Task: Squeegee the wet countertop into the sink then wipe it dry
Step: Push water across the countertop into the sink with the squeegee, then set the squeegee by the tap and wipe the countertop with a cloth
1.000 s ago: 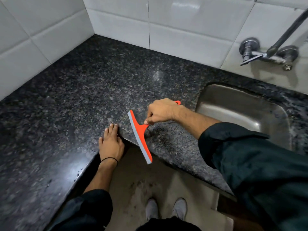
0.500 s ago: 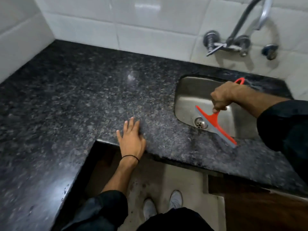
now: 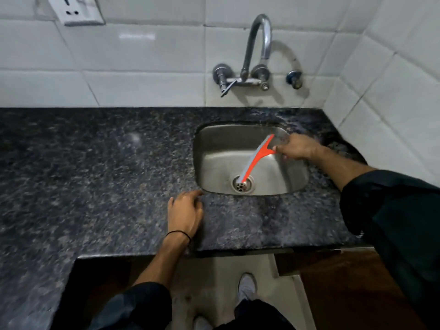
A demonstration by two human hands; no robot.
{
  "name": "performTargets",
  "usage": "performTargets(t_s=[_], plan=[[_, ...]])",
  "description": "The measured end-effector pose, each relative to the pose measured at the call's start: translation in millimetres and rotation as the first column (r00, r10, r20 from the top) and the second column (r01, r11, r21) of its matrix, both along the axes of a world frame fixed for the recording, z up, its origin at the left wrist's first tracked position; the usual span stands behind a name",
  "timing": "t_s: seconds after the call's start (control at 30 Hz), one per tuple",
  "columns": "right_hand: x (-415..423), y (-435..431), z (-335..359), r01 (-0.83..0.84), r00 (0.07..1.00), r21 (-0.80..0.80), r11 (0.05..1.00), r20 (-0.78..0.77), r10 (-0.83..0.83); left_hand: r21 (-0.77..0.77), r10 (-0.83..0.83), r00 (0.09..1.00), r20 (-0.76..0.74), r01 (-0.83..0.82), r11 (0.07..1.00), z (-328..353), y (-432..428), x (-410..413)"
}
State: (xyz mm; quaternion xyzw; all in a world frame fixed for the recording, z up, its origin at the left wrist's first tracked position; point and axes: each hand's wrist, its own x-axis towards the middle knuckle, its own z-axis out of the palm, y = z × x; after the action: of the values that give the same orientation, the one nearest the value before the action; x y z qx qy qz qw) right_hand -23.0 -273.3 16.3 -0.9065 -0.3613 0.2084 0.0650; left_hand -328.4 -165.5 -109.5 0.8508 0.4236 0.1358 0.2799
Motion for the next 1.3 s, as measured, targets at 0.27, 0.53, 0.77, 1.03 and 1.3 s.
performTargets(t_s=[0.27, 0.53, 0.77, 1.03, 1.3], plan=[[53.3, -12.0, -68.9, 0.22, 0.913, 0.211, 0.952, -0.388, -0.125, 0.019, -0.066, 0.996, 0.056, 0.065, 0.998, 22.1, 13.2, 79.2], [90.4, -8.4, -20.4, 0.621, 0.353, 0.082, 0.779, -0.917, -0.186, 0.166, -0.208, 0.975, 0.082, 0.192, 0.967, 67.7, 40.7, 185.7], [158.3, 0.1, -7.7, 0.568, 0.304, 0.221, 0.793, -0.952, 0.048, 0.169, -0.27, 0.957, 0.103, 0.251, 0.953, 100.7, 53.9, 278.9], [221.5, 21.9, -21.0, 0.591, 0.618, 0.517, 0.619, -0.784, 0.064, 0.32, -0.274, 0.951, -0.144, 0.307, 0.896, 110.7, 78.3, 366.0], [295.7, 46.5, -44.2, 0.555, 0.783, 0.638, 0.534, -0.618, -0.075, 0.279, -0.162, 0.882, -0.443, 0.308, 0.91, 108.4, 108.4, 415.6]])
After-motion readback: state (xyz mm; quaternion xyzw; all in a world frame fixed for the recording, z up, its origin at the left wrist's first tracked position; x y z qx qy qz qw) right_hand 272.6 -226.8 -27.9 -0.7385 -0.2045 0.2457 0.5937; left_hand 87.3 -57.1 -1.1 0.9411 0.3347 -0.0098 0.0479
